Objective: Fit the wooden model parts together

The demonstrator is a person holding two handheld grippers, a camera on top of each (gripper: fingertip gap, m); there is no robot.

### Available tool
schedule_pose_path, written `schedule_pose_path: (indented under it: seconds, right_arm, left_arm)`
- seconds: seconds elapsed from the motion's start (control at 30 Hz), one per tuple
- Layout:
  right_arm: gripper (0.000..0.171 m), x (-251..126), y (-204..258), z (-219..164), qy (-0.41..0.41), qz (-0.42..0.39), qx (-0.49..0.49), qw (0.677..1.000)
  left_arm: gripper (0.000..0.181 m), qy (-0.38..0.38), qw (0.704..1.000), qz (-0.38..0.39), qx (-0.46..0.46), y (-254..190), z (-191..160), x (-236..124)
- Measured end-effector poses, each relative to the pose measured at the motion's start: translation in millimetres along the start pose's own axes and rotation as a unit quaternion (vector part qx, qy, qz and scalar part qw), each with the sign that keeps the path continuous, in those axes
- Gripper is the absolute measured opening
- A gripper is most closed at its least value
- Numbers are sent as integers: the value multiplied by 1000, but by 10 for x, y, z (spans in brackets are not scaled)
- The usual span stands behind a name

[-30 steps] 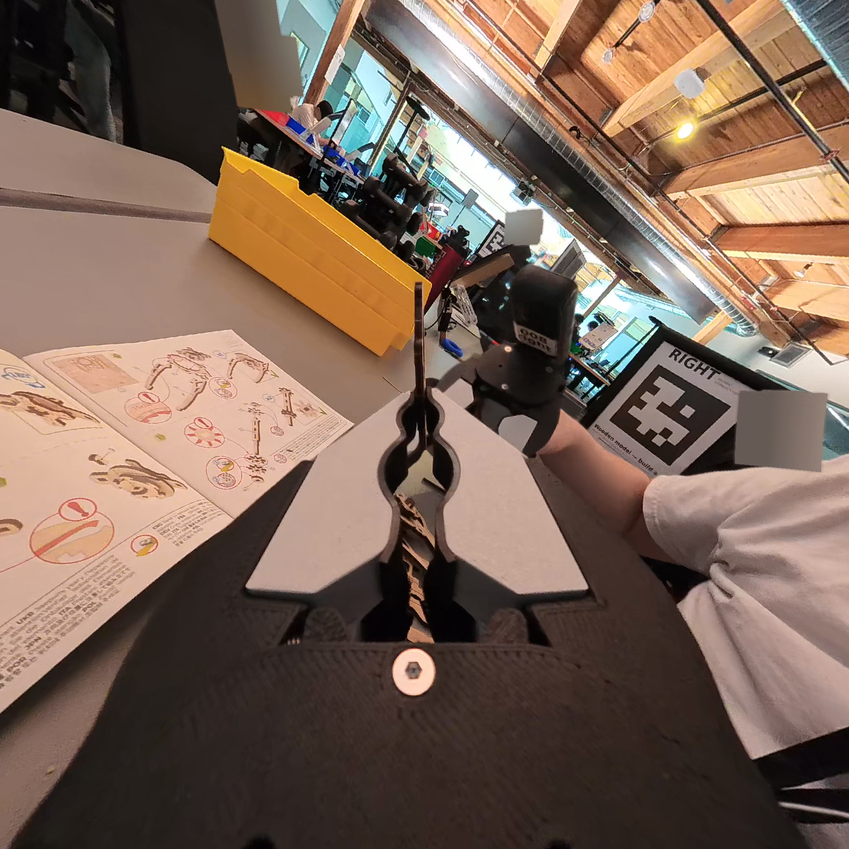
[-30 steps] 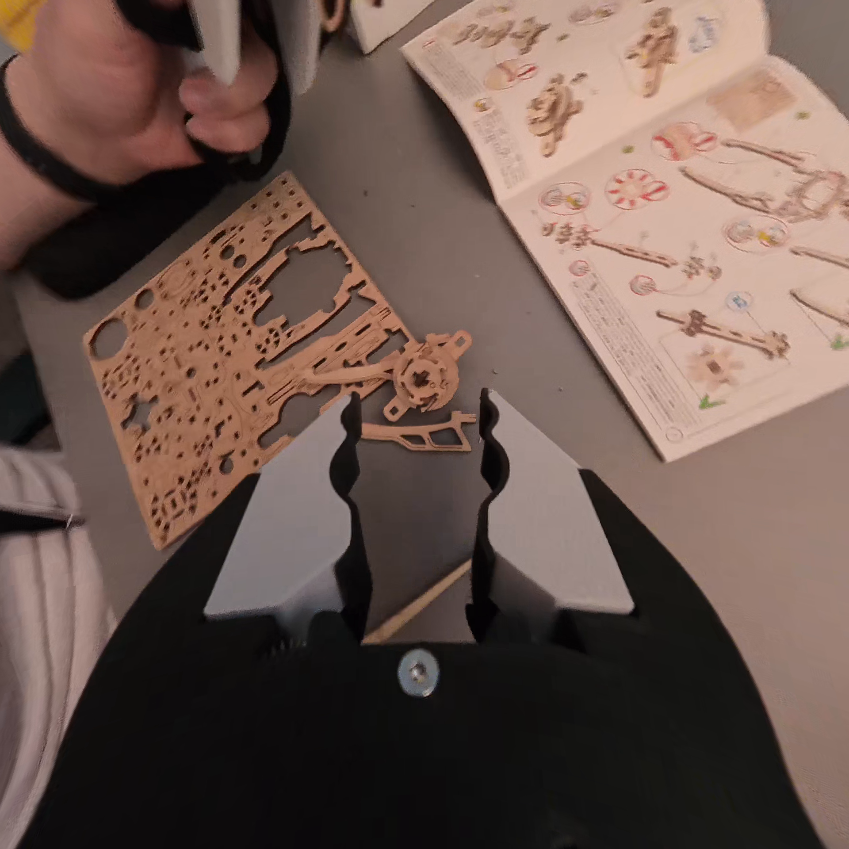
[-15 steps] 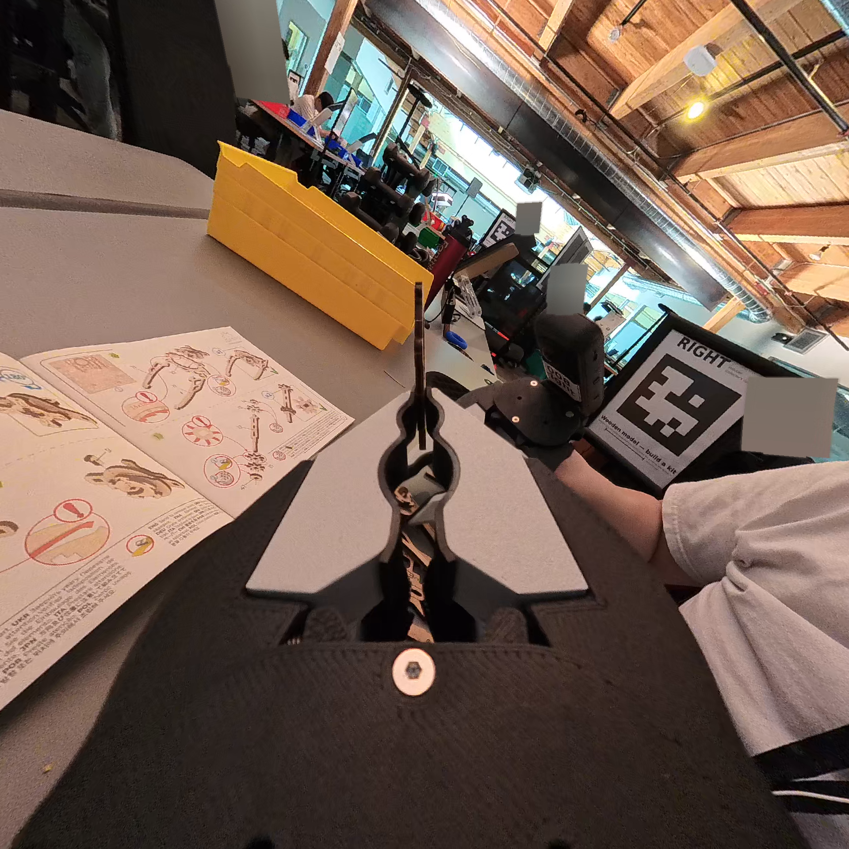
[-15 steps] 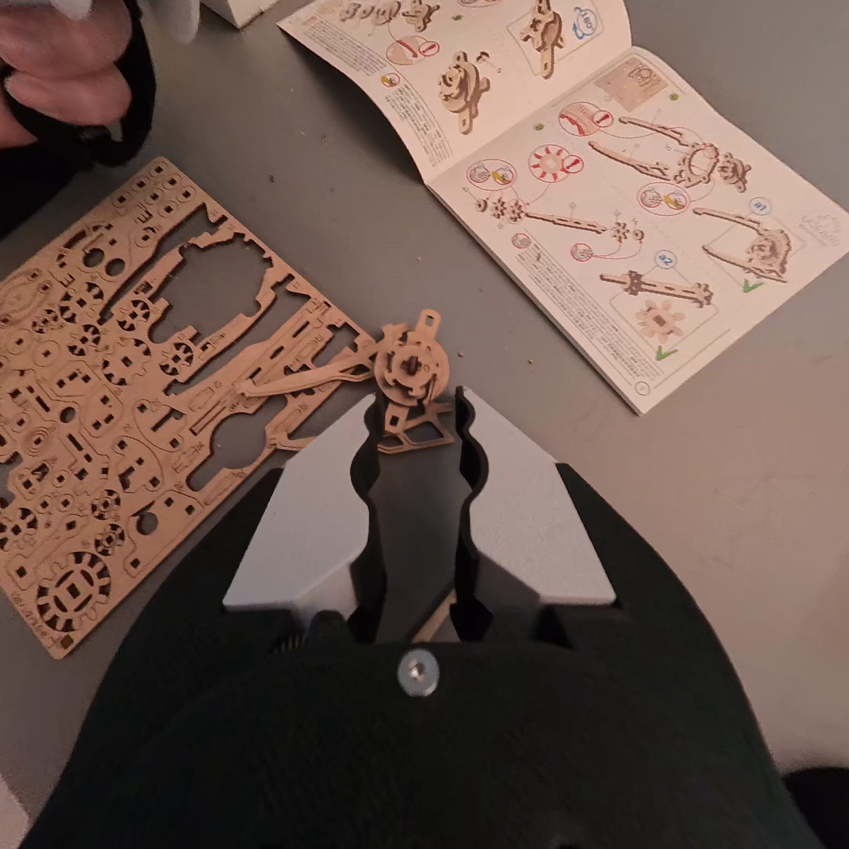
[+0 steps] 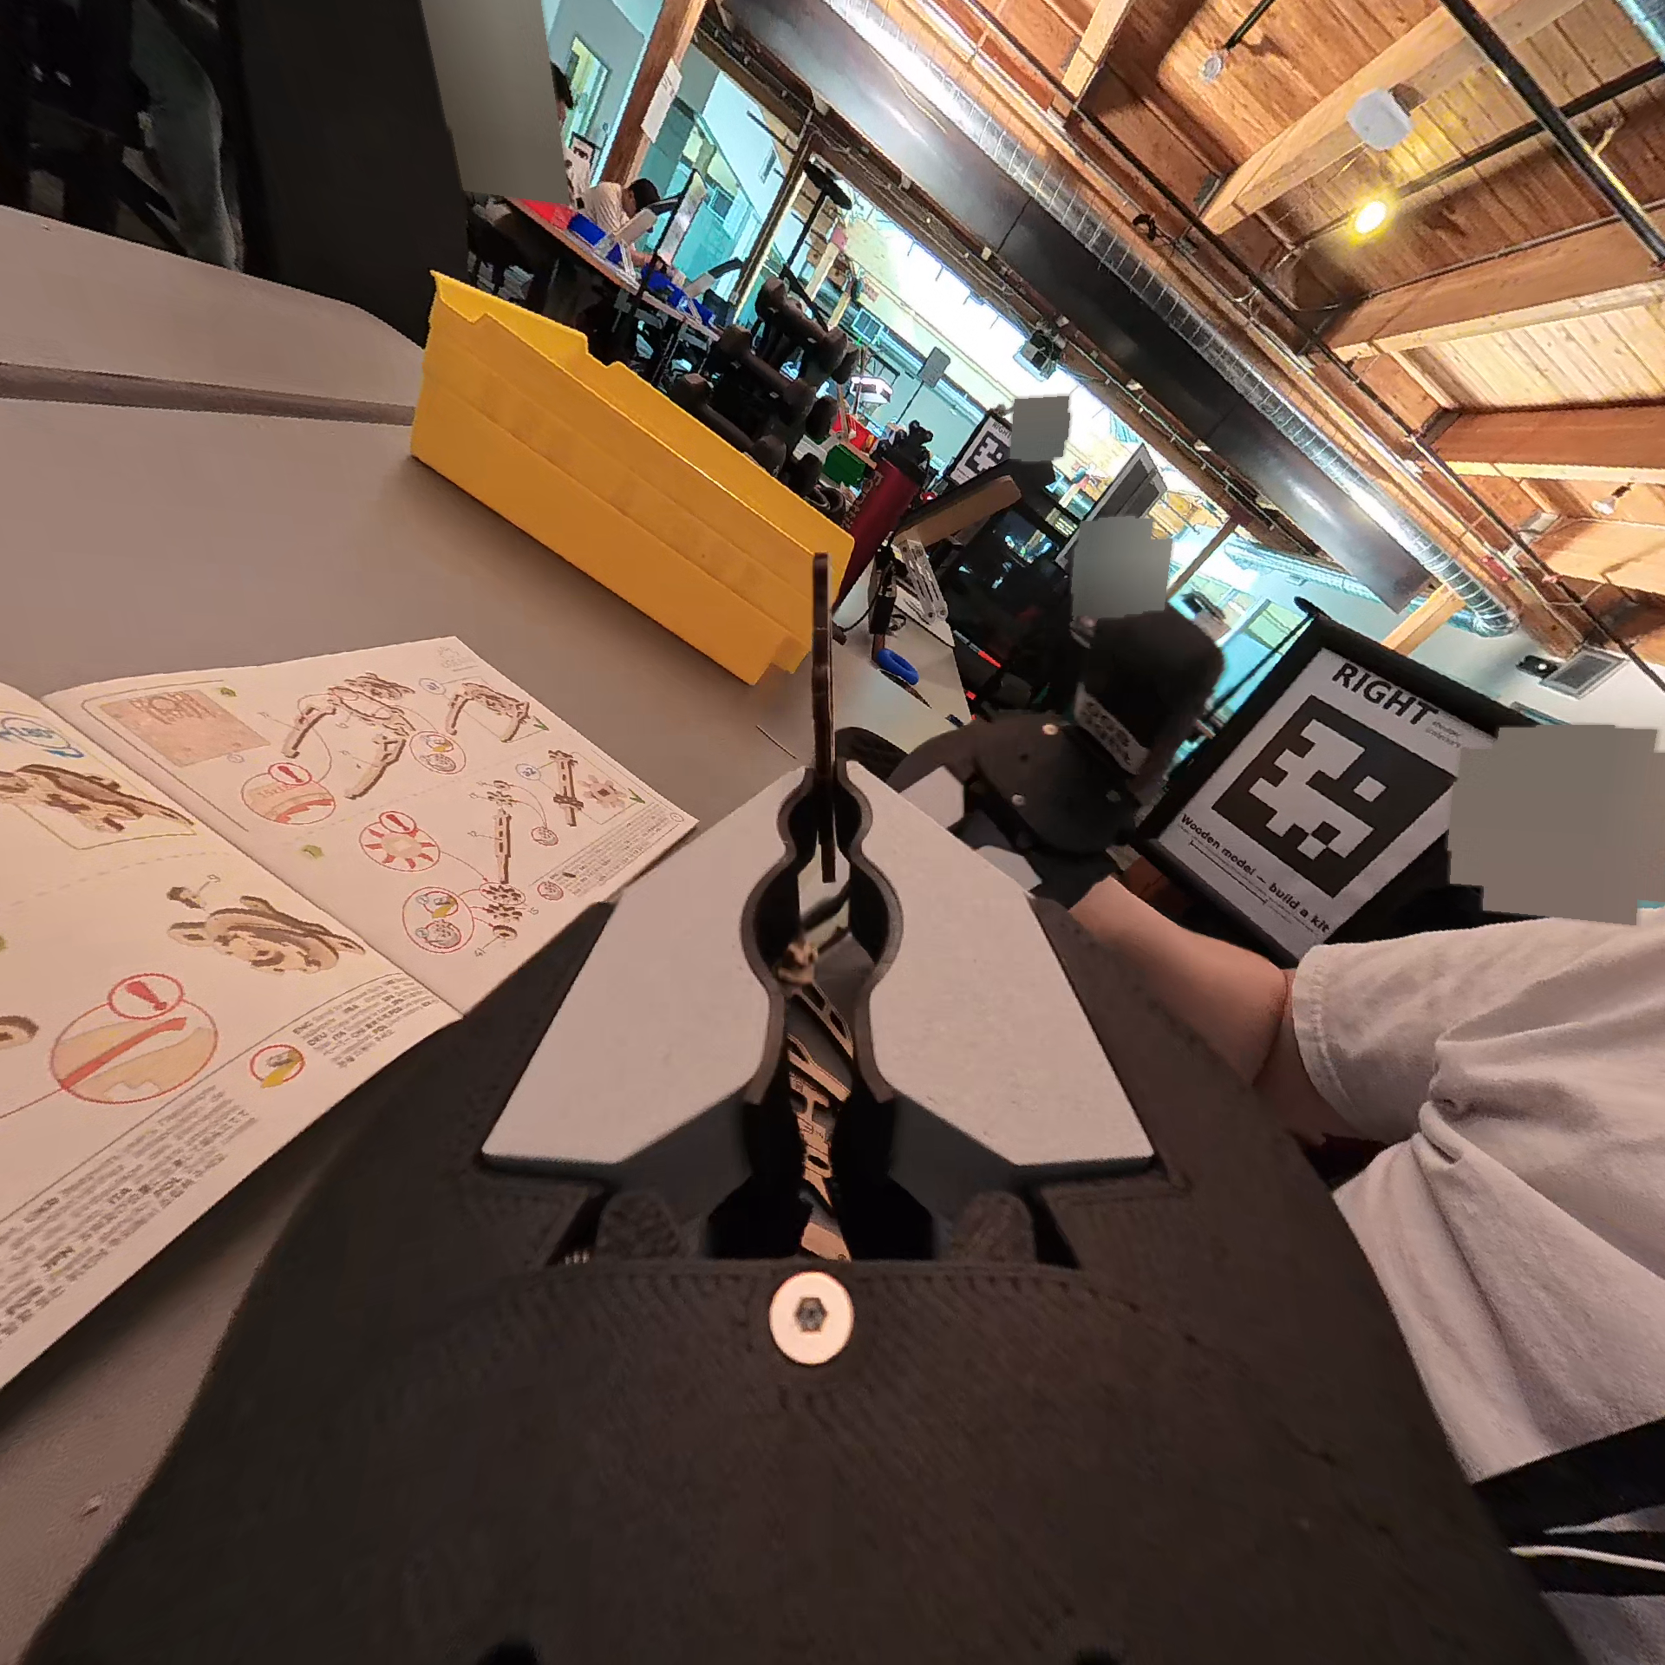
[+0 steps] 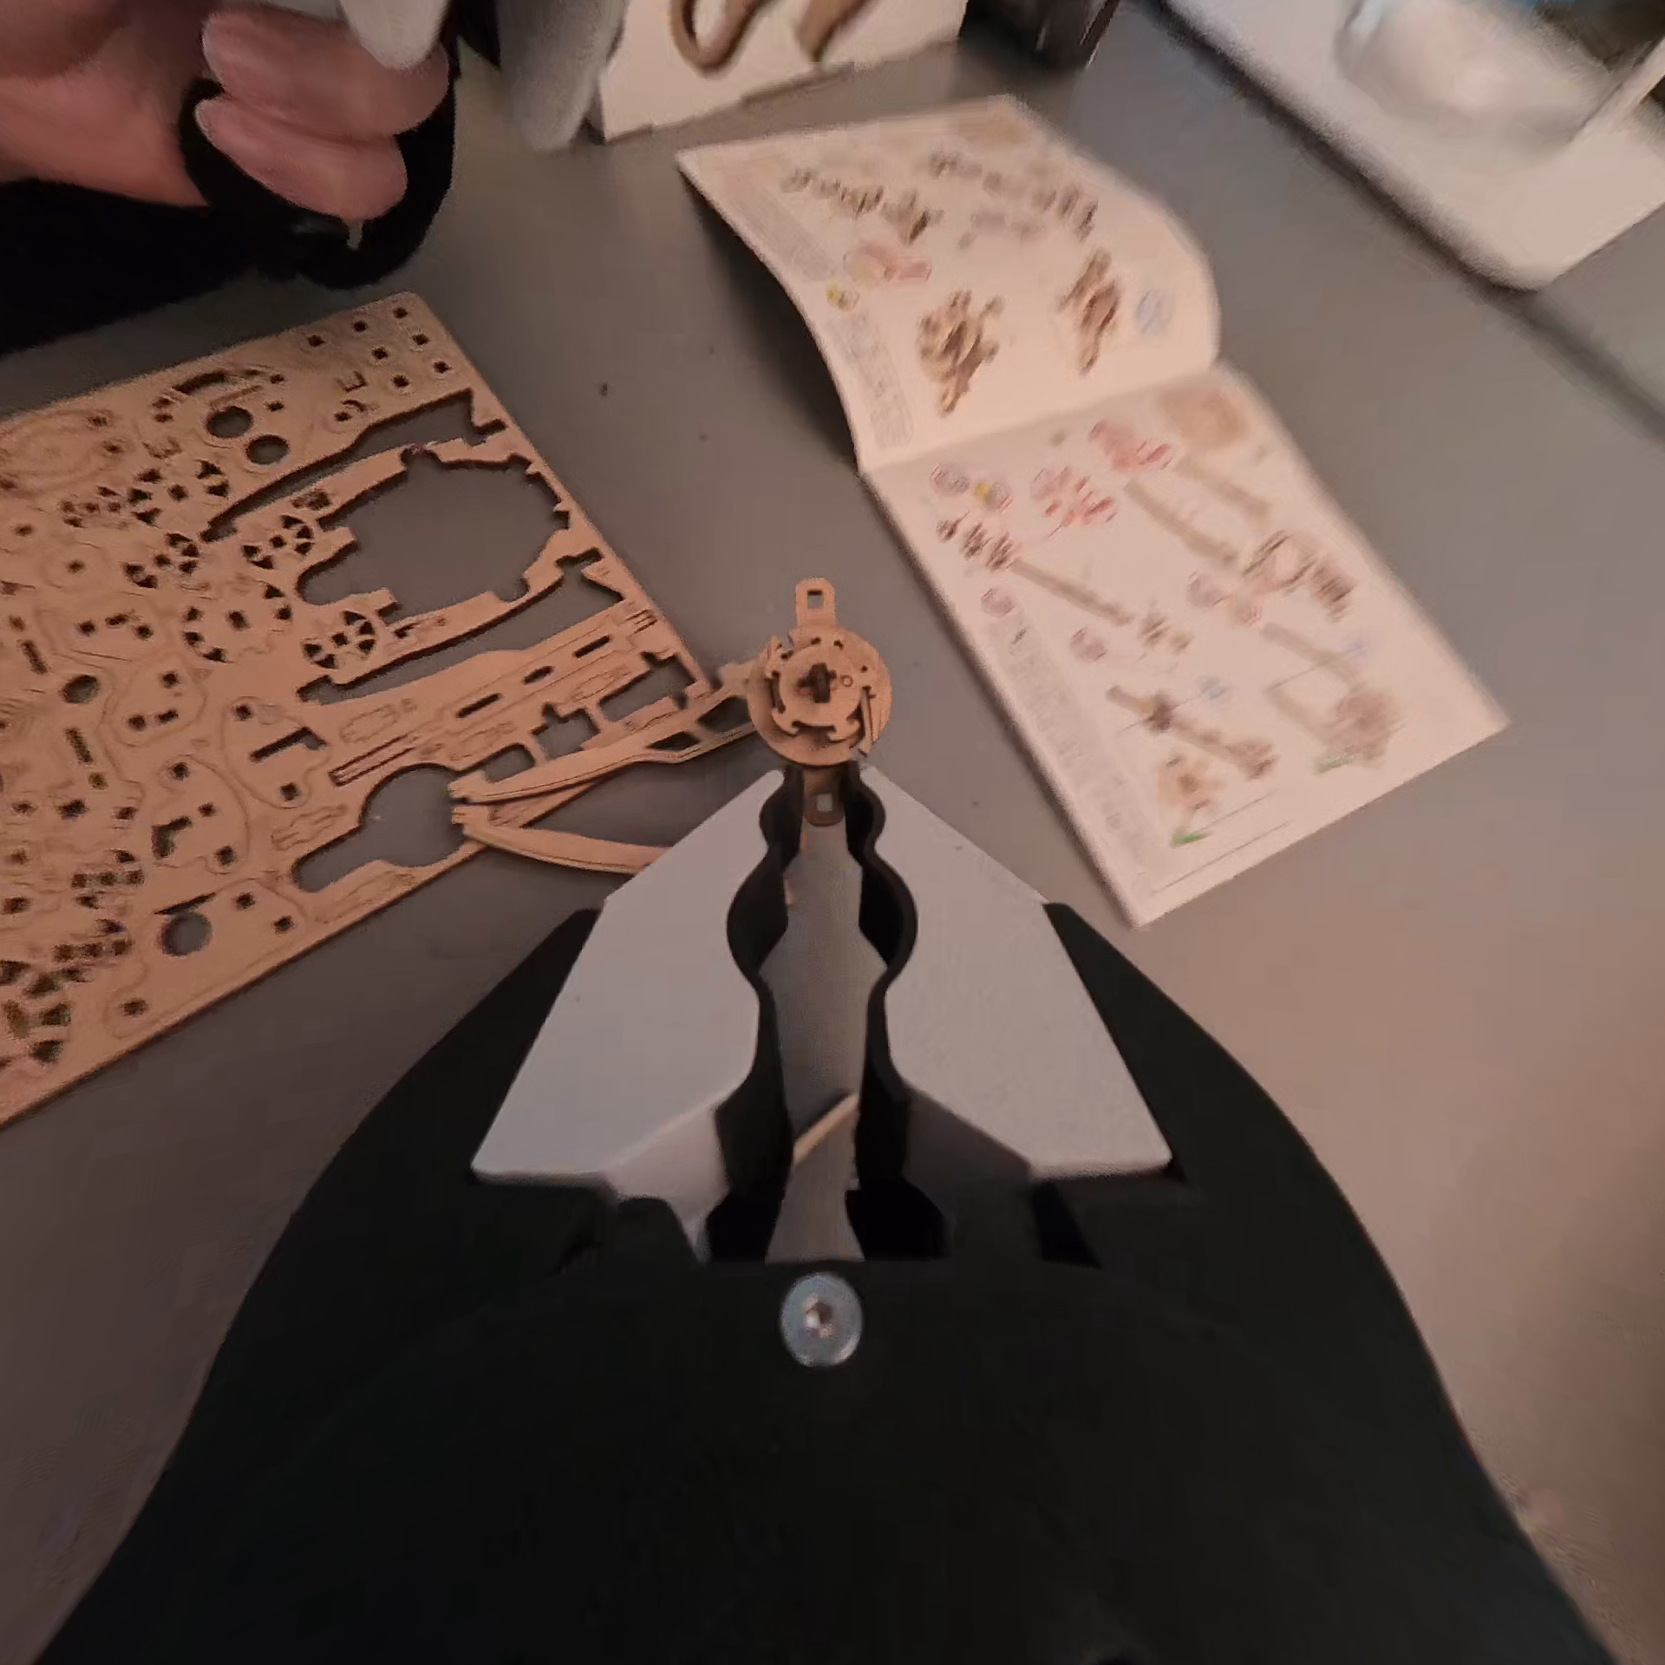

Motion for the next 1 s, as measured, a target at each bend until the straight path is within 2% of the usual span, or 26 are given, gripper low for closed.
schedule_pose_path:
  seconds: [0.03,0.13,0.3,0.43,0.53,0.7,0.83,1.0]
  right_arm:
    - [7,-34,-15,55,-24,-14,-39,999]
    - [8,-126,-101,238,-82,-75,-153,982]
    - [8,-148,-288,551,-128,-169,-296,931]
    - [8,33,-499,663,-113,-245,-357,894]
    - [8,232,-596,635,-90,-276,-381,878]
    - [8,386,-674,438,-38,-281,-386,878]
    - [8,373,-721,294,-10,-253,-374,892]
    - [8,326,-666,337,-23,-223,-362,905]
  left_arm:
    - [0,-4,1000,3,2,2,7,-9]
    - [0,-21,1000,9,5,5,37,-46]
    - [0,-44,999,19,7,16,81,-106]
    - [0,-75,997,28,-8,51,105,-168]
    - [0,-92,995,33,-18,78,124,-213]
    - [0,-94,994,42,-24,111,120,-229]
    - [0,-86,995,44,-31,132,98,-213]
    - [0,-78,995,52,-32,155,89,-209]
Point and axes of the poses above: each gripper's, where its closed fingertips meet, x out along the fingers, z out of its top, y = z × x across the jaws, the point moved 8 cm from there along -x, back along the fingers, and after that the axes turned 9 degrees about -z, right-handed, at the moved point
